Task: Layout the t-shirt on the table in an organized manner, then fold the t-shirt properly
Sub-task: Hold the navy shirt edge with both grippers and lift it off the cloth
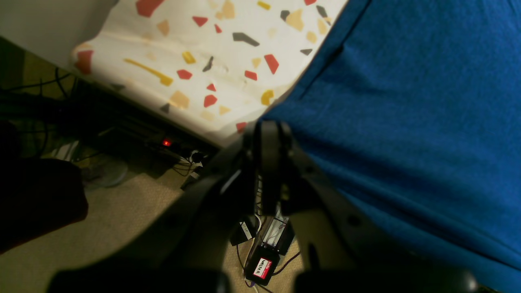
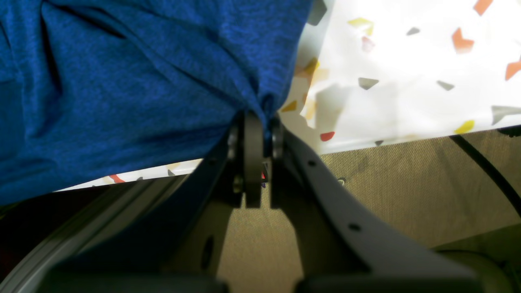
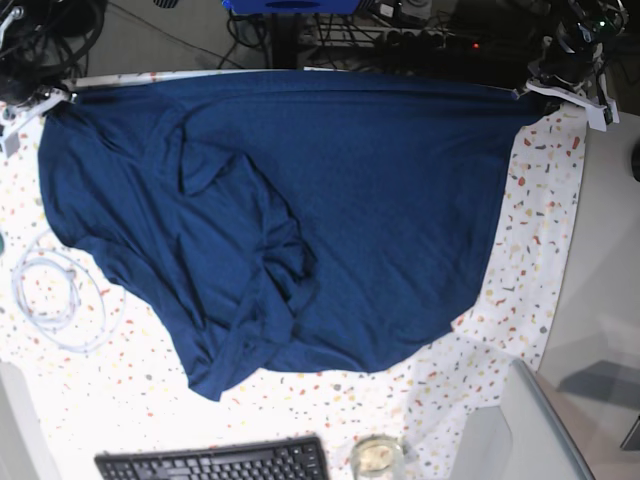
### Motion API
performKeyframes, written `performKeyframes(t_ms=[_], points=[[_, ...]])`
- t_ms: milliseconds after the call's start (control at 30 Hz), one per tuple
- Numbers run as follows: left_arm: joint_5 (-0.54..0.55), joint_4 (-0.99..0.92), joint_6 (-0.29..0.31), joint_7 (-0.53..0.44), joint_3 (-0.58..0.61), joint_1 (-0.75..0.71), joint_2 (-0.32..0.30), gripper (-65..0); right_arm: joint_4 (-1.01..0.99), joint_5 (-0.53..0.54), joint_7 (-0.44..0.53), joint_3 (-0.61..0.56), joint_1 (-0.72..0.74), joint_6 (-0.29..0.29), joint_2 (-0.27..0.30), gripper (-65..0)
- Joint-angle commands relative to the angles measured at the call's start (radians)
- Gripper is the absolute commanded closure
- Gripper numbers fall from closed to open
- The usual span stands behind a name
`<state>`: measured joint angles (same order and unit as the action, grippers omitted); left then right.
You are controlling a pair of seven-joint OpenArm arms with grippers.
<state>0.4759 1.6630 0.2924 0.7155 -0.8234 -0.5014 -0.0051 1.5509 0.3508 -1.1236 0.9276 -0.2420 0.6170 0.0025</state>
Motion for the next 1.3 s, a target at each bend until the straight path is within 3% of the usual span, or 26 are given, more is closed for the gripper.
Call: performKeyframes(t_ms=[0,333,467,800,900,1067,1267], points=[[0.004,0.013,-0.002,-0.023,-0.007,-0.007,-0.011,0.0,0.015,-0.002,0.009,0.005,0.000,-0.012,0.018,-0.2],[0.004,0.013,-0.003,-0.023,-0.006,-0.009,-0.011,0.0,0.023,-0.002,-0.020,0.005,-0.001,-0.102,0.018,-0.2],[0.004,0.021,-0.003,-0.021,-0.004,-0.009,-0.011,0.0,0.023,-0.002,-0.020,-0.002,0.005,-0.162,0.018,-0.2],[0.004,0.024,-0.005,-0.020,-0.004,-0.006,-0.011,0.0,0.104,-0.002,-0.022,-0.141,0.011,-0.325,0.014,-0.2],[0.004,0.024,-0.005,-0.013,-0.004,0.002,-0.011,0.0,0.104,0.000,-0.022,-0.144,0.011,-0.331,0.014,-0.2],[0.004,0.059,-0.005,0.122,-0.004,0.059,-0.028,0.0,0.109,0.000,-0.029,-0.146,0.040,-0.331,0.014,-0.2],[-0.004,0.075,-0.005,0.138,-0.004,0.123,-0.031,0.0,0.104,0.000,-0.094,-0.146,0.103,-0.332,0.020,-0.2]])
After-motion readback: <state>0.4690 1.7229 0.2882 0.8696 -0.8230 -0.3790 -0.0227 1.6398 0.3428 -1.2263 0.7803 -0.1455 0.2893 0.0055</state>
